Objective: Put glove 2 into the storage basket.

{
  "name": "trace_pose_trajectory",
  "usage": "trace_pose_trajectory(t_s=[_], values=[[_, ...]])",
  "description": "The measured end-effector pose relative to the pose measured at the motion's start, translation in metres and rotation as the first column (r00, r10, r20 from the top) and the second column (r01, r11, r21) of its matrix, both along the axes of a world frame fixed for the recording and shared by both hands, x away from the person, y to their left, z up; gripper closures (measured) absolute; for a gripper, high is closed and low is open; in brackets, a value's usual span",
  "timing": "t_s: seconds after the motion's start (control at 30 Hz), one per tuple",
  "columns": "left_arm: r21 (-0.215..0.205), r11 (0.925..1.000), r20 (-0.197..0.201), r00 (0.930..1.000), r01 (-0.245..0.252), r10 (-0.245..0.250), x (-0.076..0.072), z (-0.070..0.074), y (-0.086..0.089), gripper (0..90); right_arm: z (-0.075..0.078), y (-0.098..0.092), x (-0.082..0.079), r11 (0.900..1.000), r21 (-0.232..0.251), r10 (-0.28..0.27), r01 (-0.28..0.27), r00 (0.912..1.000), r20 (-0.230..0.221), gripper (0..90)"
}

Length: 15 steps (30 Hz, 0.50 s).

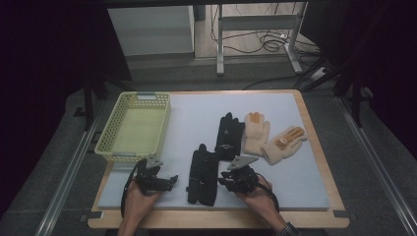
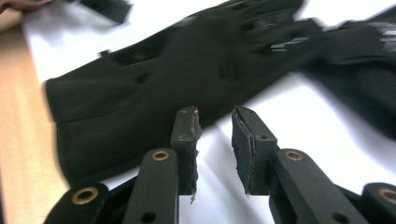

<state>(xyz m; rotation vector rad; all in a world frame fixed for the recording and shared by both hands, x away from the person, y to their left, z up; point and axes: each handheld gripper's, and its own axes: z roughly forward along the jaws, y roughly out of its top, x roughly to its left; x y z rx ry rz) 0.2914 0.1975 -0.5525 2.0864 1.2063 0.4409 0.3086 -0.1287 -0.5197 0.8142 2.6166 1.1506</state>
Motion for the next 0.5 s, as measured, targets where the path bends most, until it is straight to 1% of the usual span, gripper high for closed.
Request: trace_pose_trajectory(t_s=[0.07, 0.13, 0.27, 0.4, 0.5], values=[[-0.001, 1.0000, -0.001, 1.0000, 0.000, 0.000, 0.000, 0.000, 0.000, 4.6, 0.006, -0.009, 0.007, 1.000, 0.005, -0.031, 0.031, 0.9994, 0.014, 67.5], [-0.007, 1.0000, 0.001, 1.0000, -0.003, 0.003, 0.000, 0.000, 0.000, 4.6, 0.012, -0.017, 0.017, 0.998, 0.002, -0.063, 0.063, 0.9975, 0.031, 66.1], [-0.007, 1.0000, 0.000, 1.0000, -0.003, 0.003, 0.000, 0.000, 0.000, 4.6, 0.019, -0.023, 0.035, 0.995, -0.003, -0.101, 0.102, 0.9933, 0.056, 64.3], [-0.007, 1.0000, 0.000, 1.0000, -0.003, 0.003, 0.000, 0.000, 0.000, 4.6, 0.025, -0.024, 0.062, 0.989, -0.012, -0.144, 0.145, 0.9866, 0.077, 60.6], [-0.008, 1.0000, -0.001, 1.0000, -0.003, 0.003, 0.000, 0.000, 0.000, 4.6, 0.028, -0.021, 0.087, 0.985, -0.023, -0.168, 0.171, 0.9814, 0.093, 53.6]])
